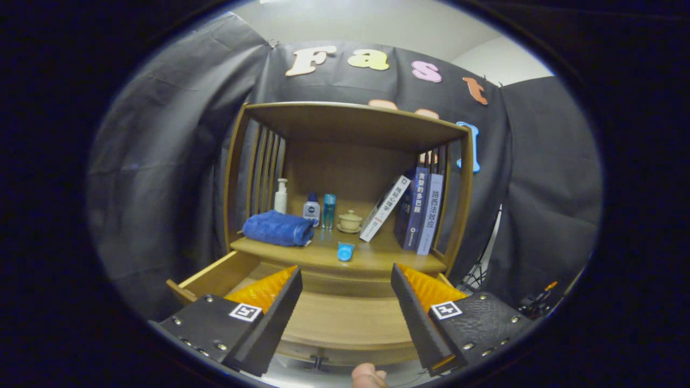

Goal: Pull open the drawer, take out the items inside it, and place them on the countertop above the cabinet.

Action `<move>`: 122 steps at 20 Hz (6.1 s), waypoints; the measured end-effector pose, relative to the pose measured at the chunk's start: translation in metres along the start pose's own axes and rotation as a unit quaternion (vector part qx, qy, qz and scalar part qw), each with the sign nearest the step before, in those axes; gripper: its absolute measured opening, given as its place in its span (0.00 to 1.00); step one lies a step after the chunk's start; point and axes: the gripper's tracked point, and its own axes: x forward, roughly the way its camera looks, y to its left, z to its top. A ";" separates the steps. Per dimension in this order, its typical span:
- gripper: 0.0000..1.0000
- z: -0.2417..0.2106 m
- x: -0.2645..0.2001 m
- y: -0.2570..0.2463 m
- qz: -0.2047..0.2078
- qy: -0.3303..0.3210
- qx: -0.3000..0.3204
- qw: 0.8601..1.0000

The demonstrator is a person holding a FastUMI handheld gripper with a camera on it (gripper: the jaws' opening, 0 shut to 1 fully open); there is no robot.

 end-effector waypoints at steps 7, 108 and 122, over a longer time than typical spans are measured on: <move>0.98 -0.074 -0.042 -0.009 -0.030 -0.012 0.050 0.998; 0.99 0.040 -0.067 -0.008 -0.014 -0.047 0.034 0.998; 0.99 0.084 -0.104 0.005 -0.001 -0.072 0.063 0.995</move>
